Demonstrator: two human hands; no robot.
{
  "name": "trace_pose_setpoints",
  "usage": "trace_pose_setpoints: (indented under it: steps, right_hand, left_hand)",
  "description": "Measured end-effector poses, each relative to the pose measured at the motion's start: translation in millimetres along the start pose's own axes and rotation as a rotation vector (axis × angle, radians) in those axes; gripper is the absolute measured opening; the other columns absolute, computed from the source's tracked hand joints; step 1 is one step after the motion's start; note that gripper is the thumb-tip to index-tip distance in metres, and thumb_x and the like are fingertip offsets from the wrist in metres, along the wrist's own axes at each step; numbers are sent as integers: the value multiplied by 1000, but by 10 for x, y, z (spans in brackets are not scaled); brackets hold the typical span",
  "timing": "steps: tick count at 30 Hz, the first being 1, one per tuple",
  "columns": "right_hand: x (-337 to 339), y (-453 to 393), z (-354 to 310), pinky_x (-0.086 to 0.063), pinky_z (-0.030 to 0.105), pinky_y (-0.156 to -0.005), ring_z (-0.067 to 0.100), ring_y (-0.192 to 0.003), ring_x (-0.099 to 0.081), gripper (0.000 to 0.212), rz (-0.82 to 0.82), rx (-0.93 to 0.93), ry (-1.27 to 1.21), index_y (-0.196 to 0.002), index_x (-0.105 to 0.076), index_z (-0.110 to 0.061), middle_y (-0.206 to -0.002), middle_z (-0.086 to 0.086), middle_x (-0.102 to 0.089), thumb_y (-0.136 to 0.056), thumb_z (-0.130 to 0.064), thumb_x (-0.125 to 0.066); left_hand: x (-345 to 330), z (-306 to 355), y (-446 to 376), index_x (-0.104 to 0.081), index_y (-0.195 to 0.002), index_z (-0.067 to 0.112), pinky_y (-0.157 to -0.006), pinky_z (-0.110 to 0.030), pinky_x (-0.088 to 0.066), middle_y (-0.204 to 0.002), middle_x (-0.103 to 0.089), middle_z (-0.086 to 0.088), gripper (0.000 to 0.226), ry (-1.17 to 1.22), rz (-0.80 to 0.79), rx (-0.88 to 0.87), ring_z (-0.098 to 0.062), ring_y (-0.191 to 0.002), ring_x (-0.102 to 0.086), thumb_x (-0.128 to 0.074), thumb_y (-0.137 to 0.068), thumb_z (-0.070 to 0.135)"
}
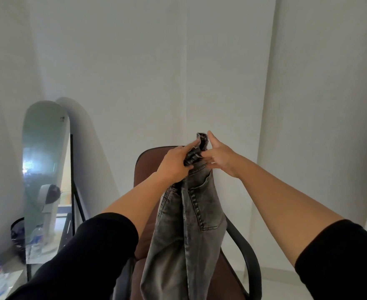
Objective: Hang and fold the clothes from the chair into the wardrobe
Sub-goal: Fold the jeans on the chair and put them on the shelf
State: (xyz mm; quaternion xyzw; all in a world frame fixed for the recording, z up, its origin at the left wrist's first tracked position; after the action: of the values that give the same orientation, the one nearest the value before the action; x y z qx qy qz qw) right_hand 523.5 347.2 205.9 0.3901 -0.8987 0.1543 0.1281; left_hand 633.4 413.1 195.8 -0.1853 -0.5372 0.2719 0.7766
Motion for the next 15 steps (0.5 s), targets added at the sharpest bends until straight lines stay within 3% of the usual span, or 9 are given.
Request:
trace_pose_setpoints:
  steps: [2,4,7,8,10,12,15]
  right_hand:
    - [70,20,-39,-49,34,-90,15,-100,-65,93,13,40,8,-149,-1,-39,-122,4,-63,-86,-16,-66]
    - [205,65,-116,-46,30,-84,11,-94,-62,93,113,141,168,-148,-10,-40,-112,1,-63,-81,-21,-72]
    - [377,74,-152,-31,41,-103,23,-127,-35,98,311,254,731,-146,-9,-45,-136,7,-35,-75,-34,-76]
    - [402,68,-126,-24,46,-108,26,-136,-21,106,334,247,802,-146,-4,-46,-147,6,-22,-71,-38,-79]
    - [437,39,-38,-17,52,-112,28,-144,-7,122,311,203,745,-145,9,-46,-157,5,-7,-65,-42,-83]
    - [483,13,55,-21,49,-114,27,-143,-19,134,249,174,495,-144,20,-42,-156,5,-17,-62,-36,-86]
    - [447,22,158,-30,37,-112,16,-136,-35,136,103,158,117,-142,28,-37,-153,-4,-27,-66,-25,-84]
  left_hand:
    - [83,-117,0,-33,-145,31,-96,-20,-34,-129,-59,-5,74,152,104,105,-23,-121,-52,-63,-83,4]
    - [150,-260,17,-38,-141,31,-94,-15,-31,-130,-58,-1,68,293,182,213,-17,-121,-52,-61,-84,2]
    - [234,-312,23,-41,-137,32,-92,-16,-35,-126,-58,4,62,425,151,208,-10,-113,-50,-58,-87,-1]
    - [255,-289,26,-42,-137,30,-94,-17,-38,-124,-57,4,61,487,108,174,-10,-113,-51,-56,-88,-3]
    - [283,-232,47,-43,-136,27,-92,-13,-43,-121,-58,4,59,615,19,108,-7,-110,-54,-53,-89,-8]
    - [324,-213,55,-46,-132,30,-86,-7,-45,-117,-61,7,58,696,-11,63,-1,-106,-55,-53,-90,-8]
    - [371,-248,45,-47,-130,30,-94,-19,-46,-118,-61,5,54,767,-4,72,-6,-111,-56,-53,-91,-5]
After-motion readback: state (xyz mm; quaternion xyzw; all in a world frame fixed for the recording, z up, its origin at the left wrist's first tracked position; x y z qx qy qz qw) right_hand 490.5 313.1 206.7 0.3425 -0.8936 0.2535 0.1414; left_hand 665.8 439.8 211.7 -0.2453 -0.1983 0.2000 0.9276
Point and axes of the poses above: each hand's wrist, its own y-axis away from the middle knuckle, its own x-axis out of the back of the hand, z = x × y, the point moved 6 cm from there along -y, towards the middle knuckle
